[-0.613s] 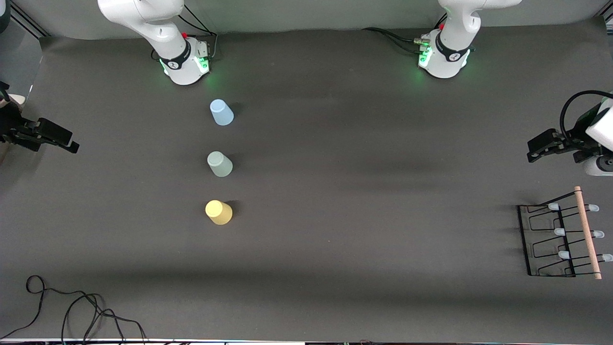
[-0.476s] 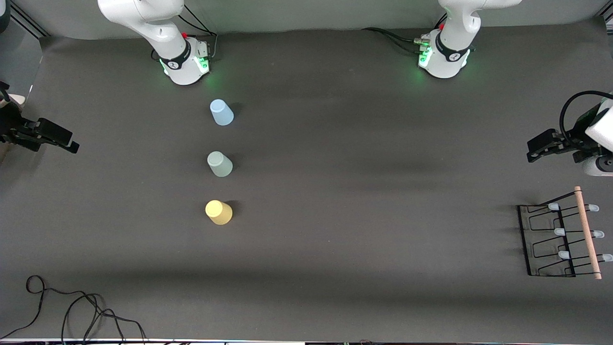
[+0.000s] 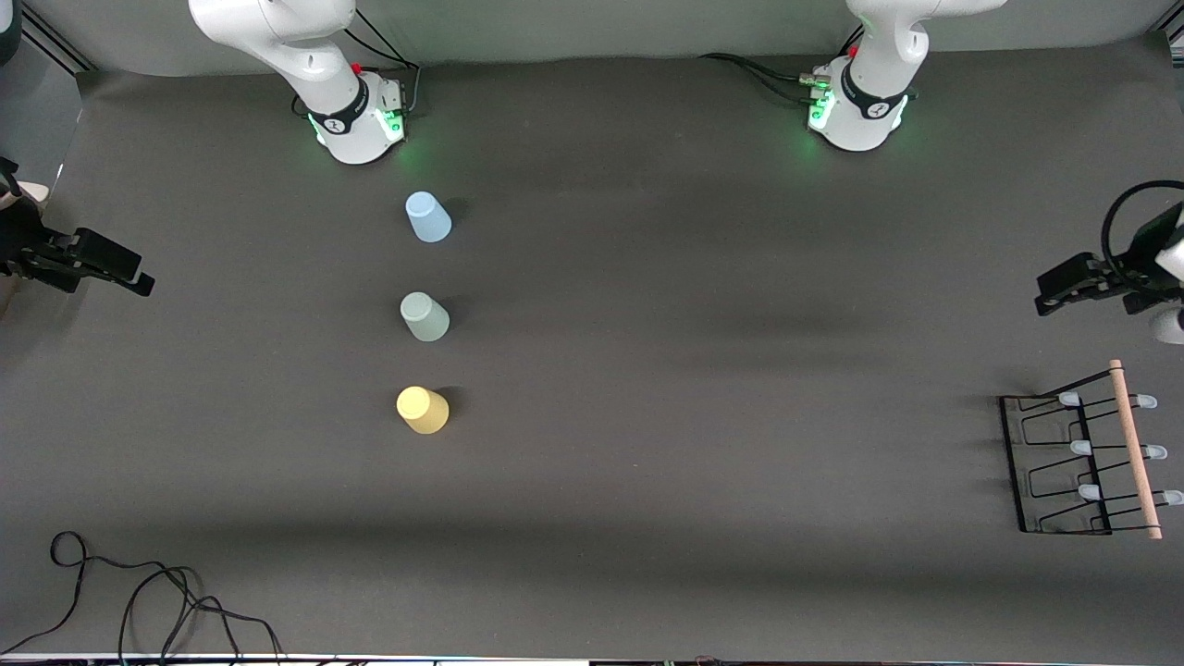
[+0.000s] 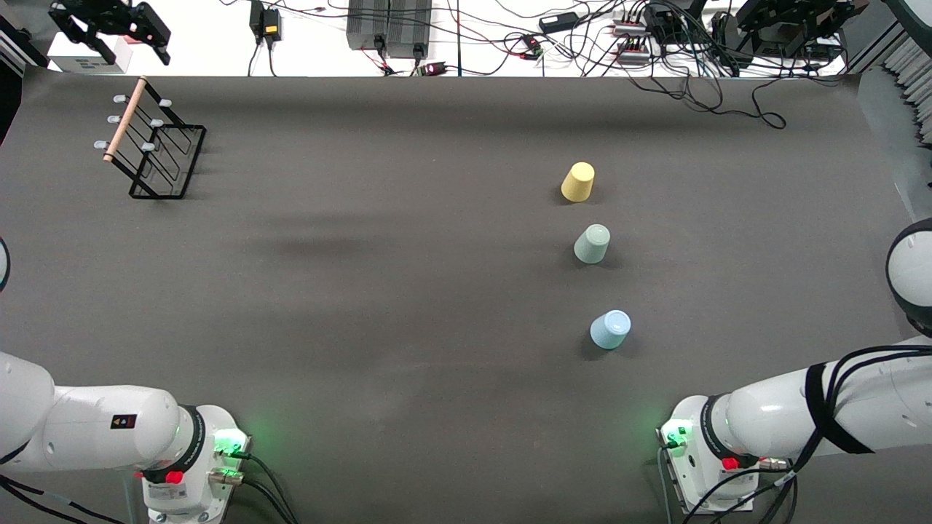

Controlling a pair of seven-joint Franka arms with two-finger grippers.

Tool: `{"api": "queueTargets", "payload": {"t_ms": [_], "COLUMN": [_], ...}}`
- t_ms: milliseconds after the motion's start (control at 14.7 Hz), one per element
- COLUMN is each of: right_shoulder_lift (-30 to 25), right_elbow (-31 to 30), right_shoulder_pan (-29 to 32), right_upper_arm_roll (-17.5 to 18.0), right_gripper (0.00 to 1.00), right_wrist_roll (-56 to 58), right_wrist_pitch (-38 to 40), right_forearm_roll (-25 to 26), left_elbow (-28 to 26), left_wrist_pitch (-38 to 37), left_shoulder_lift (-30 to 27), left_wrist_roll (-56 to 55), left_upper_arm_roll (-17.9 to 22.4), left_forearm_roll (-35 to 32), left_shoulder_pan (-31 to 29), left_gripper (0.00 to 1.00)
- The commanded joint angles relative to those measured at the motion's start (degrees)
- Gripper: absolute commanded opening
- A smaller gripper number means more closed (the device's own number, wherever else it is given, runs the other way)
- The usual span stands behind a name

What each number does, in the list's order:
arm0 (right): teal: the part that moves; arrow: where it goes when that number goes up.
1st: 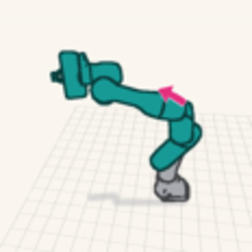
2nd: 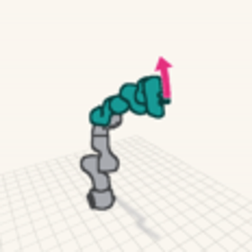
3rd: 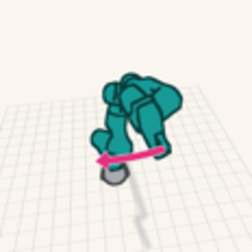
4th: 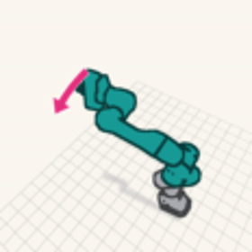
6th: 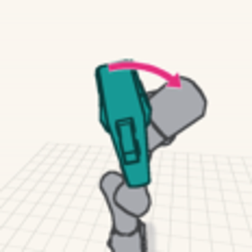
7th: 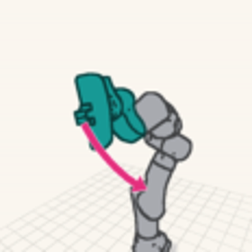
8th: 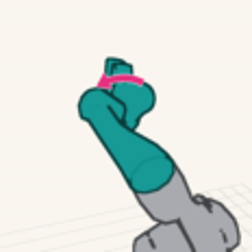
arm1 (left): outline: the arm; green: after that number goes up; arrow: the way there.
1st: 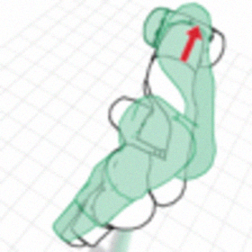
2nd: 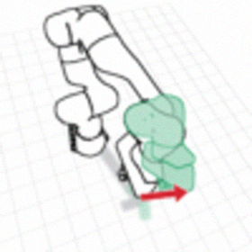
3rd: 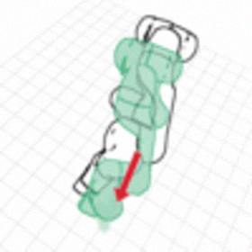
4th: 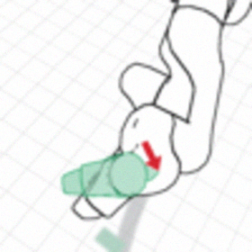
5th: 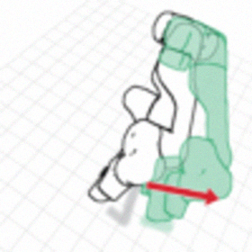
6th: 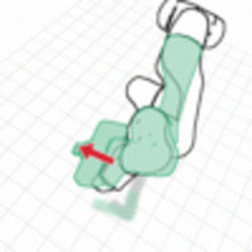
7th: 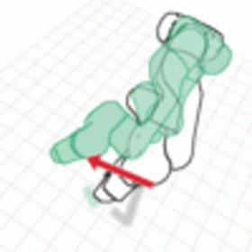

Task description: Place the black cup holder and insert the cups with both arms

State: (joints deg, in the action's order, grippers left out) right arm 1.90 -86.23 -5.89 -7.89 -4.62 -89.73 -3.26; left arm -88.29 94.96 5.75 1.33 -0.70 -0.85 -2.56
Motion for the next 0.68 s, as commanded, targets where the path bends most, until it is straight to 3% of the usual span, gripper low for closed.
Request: {"api": "queueTargets", "payload": {"t_ms": [0,204,408,613], "right_shoulder_lift": [0.73,0.73,0.73,0.73], "right_elbow": [1.59,1.59,1.59,1.51], "right_shoulder_pan": [0.18,0.35,0.18,0.35], "right_upper_arm_roll": [0.33,0.33,0.33,0.33], "right_gripper": [1.0,1.0,1.0,1.0], "right_wrist_roll": [1.11,1.11,1.11,1.19], "right_wrist_pitch": [1.13,1.13,1.13,1.13], "right_forearm_roll": [1.33,1.33,1.33,1.33], "left_elbow": [0.13,1.71,9.51,14.27], "left_wrist_pitch": [3.98,7.51,8.4,8.66], "left_shoulder_lift": [3.47,8.38,18.04,24.29], "left_wrist_roll": [2.7,7.88,14.02,20.11], "left_upper_arm_roll": [-0.01,-0.09,-0.09,-0.09], "left_forearm_roll": [-0.2,-0.2,-0.2,0.06], "left_shoulder_pan": [-2.26,-7.7,-12.97,-15.88], "left_gripper": [0.99,1.0,1.0,0.99]}}
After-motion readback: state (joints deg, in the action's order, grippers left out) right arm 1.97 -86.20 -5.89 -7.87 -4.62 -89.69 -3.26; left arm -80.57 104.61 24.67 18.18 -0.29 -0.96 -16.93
